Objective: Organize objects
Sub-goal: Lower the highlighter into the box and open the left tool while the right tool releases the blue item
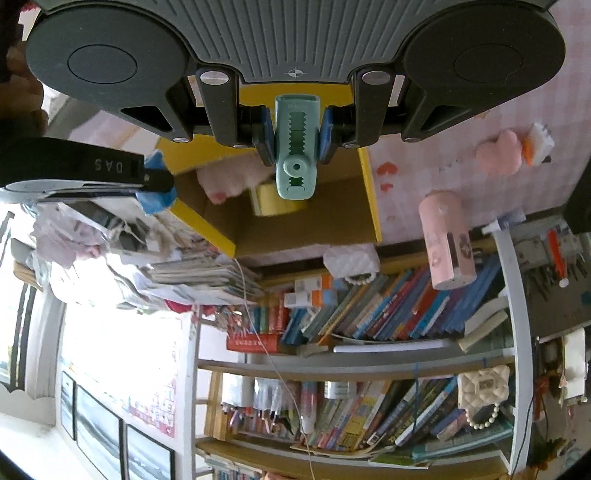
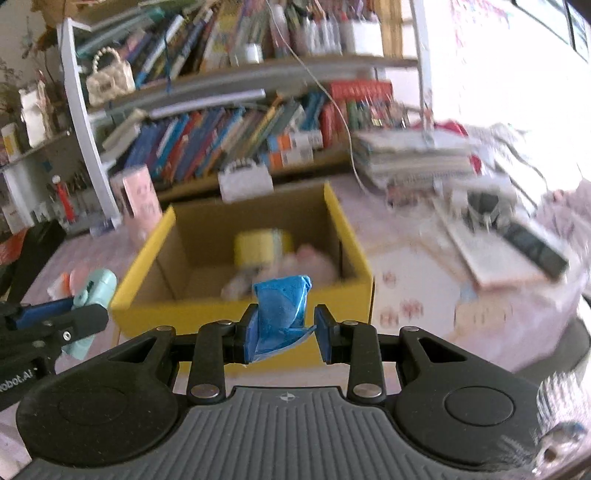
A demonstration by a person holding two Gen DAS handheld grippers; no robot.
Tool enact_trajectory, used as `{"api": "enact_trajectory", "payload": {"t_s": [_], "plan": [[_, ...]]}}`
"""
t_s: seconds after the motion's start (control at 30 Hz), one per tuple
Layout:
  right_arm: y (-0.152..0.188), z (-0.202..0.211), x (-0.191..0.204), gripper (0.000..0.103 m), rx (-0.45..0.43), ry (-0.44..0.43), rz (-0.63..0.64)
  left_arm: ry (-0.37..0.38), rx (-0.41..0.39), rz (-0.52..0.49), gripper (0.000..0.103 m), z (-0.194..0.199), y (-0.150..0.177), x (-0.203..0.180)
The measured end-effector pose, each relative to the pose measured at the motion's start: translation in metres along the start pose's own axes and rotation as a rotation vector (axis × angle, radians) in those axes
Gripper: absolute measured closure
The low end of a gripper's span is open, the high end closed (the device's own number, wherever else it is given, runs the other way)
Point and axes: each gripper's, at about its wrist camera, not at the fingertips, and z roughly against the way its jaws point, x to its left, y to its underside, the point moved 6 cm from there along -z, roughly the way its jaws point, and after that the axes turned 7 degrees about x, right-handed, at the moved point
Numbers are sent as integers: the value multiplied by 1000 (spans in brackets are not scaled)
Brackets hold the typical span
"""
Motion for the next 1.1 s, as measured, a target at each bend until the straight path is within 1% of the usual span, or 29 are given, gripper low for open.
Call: {"api": "enact_trajectory", "payload": {"t_s": [0.07,0.17,0.3,0.4,0.5,0.63,0.73,0.83,0.93,1.0,1.1], "plan": [[-12,-6,-3,74,-27,-9,43,-8,3,-2,80,-9,-5,-5],[-23,-16,-7,74,-44,-26,87,-20,11,-2,80,-21,-11,-10],[-34,-35,-10,74,-33,-53,114,-50,14,7,80,-37,-21,-10],[-39,-51,-10,74,-14,-71,144,-74,31,17,80,-51,-27,-7],[-42,-69,-8,74,26,-86,176,-92,66,26,80,-68,-28,-5],[-40,-91,-5,74,93,-117,221,-91,114,57,80,-86,-26,-2],[-39,-106,-2,74,148,-138,257,-102,139,49,80,-98,-25,-2],[-37,-120,-1,74,224,-176,266,-104,169,45,80,-108,-23,-3],[-34,-131,0,74,282,-211,277,-98,225,45,80,-119,-19,-4],[-31,-135,2,74,311,-230,288,-90,264,63,80,-126,-14,-3],[-29,-141,4,74,342,-263,280,-80,278,98,80,-130,-11,-1]]}}
